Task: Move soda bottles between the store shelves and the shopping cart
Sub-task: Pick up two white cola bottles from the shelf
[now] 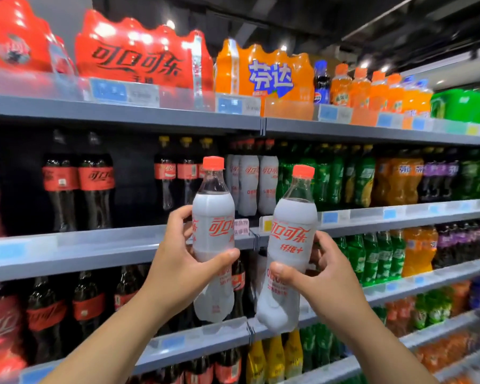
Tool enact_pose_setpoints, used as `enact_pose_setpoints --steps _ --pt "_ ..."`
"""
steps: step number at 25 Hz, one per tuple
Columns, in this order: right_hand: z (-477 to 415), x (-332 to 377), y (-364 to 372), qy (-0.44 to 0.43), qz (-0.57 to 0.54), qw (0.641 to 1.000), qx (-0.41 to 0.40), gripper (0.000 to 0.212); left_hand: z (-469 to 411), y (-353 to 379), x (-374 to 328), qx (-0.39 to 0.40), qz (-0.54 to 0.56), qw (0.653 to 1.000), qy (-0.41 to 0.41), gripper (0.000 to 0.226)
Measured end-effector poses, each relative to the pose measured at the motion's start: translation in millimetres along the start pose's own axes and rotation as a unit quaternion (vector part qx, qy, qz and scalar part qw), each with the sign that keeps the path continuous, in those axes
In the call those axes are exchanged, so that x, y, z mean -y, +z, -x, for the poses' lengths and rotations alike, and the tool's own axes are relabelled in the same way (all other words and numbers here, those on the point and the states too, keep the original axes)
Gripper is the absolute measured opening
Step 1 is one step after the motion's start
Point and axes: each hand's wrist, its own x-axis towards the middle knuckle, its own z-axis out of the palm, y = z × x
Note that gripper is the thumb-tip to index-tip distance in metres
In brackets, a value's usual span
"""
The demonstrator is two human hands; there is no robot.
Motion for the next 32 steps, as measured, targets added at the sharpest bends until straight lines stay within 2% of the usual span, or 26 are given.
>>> enact_pose_setpoints --steps 2,9,14,19,24,29,32 --pt "-22.6 -0.3 0.8 -0.002 -0.003 1.0 -0.014 0.065 -27.0 1.9 7.6 0.001 0.013 1.0 0.01 0.091" --pt "-69.2 -13.4 -10.5 -0.022 -0.001 0.998 -0.056 0.054 -89.5 13.2 26.6 -0.028 0.026 0.998 0.056 0.086" --pt "-96.6 -24.2 -25.4 -0.054 0.006 0.995 -0.088 0.059 -109.6 33.2 27.9 -0.027 0.01 0.996 0.089 0.086" --pt "-129.9 -36.0 -43.2 -0.088 -0.033 0.992 -0.082 0.076 -125.1 52.8 23.3 -0.028 -0.001 0.995 0.099 0.087" --pt "-166.7 -48.9 -65.0 -0.118 -0.036 0.99 -0.063 0.061 -151.2 75.4 19.4 -0.06 -0.016 0.993 0.105 0.089" --pt "-199.7 -64.5 -70.4 -0.156 -0.062 0.983 -0.077 0.057 -167.3 93.8 33.5 -0.122 -0.015 0.987 0.106 0.09" --pt "-215.5 -77.3 -72.6 -0.161 -0.075 0.982 -0.068 0.058 -173.0 104.2 45.4 -0.125 -0.021 0.987 0.102 0.09"
